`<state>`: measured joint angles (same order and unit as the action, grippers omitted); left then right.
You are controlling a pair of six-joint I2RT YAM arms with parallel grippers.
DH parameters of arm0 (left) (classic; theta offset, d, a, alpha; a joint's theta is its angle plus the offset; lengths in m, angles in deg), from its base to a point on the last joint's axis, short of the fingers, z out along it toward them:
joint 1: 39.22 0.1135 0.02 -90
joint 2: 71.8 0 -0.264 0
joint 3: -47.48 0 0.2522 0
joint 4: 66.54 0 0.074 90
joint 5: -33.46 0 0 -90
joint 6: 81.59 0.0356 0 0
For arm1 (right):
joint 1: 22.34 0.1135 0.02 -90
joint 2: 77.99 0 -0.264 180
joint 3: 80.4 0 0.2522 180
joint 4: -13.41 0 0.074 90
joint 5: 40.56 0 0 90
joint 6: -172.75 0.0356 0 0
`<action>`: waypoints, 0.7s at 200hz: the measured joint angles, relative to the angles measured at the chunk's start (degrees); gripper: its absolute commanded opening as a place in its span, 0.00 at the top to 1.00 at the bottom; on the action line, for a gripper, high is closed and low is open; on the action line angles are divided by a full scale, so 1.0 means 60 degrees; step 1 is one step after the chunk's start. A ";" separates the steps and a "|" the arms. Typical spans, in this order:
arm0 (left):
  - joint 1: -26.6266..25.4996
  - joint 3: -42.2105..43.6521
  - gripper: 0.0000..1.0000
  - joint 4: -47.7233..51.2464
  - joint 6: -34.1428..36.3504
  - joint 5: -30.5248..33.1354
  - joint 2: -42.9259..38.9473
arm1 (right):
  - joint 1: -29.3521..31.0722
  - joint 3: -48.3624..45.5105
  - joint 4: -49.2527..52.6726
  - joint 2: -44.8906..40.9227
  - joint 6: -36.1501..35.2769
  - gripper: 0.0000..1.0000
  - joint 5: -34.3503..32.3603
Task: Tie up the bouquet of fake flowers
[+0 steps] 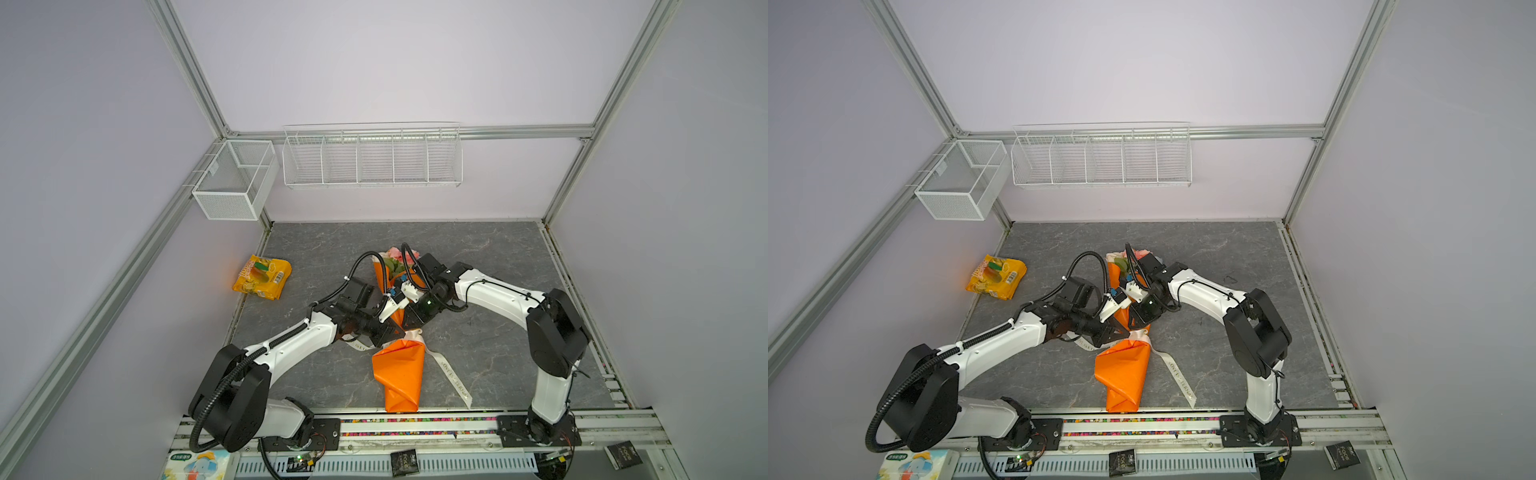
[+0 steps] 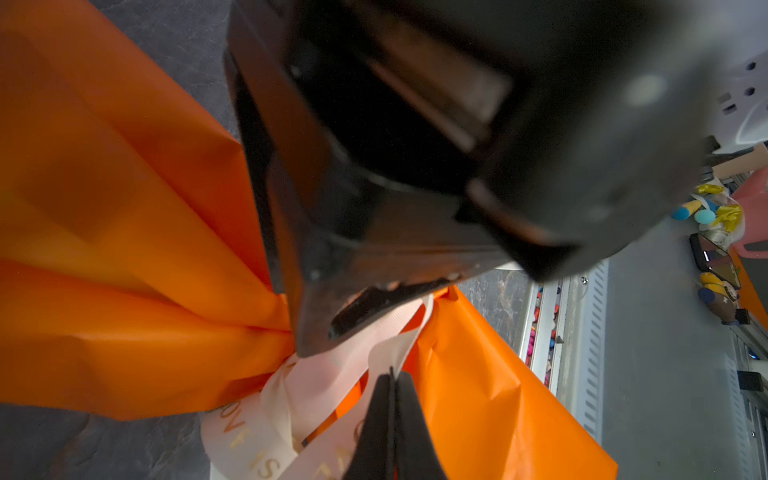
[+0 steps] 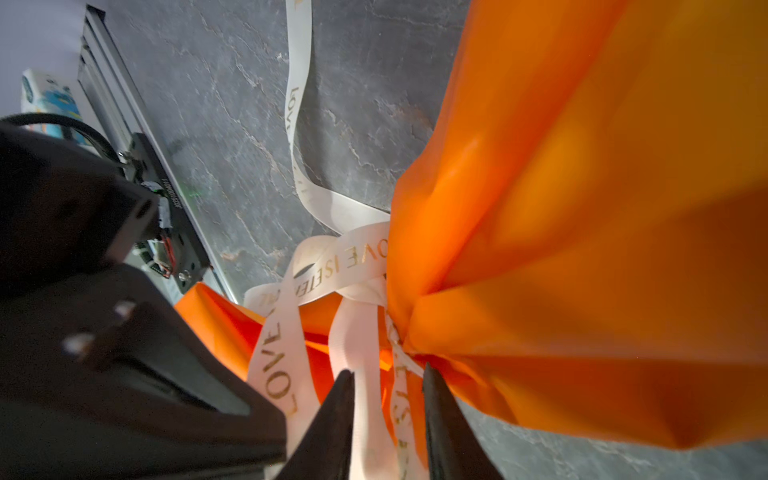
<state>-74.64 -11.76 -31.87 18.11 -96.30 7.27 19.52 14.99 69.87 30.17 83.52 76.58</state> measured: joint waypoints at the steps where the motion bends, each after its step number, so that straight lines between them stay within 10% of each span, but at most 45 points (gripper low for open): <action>1: 0.0000 0.0000 1.00 0.0000 0.0000 0.0004 0.0000 | 0.0004 0.0000 0.0004 0.0000 0.0000 0.63 0.0004; 140: 0.0000 0.0000 1.00 0.0000 0.0000 0.0018 0.0000 | 0.0142 0.0131 0.0532 0.0583 -0.0470 0.89 0.0455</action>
<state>-74.64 -11.76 -31.87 18.11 -96.20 7.27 20.38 15.77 73.06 33.67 80.70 79.31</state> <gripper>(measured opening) 0.047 0.104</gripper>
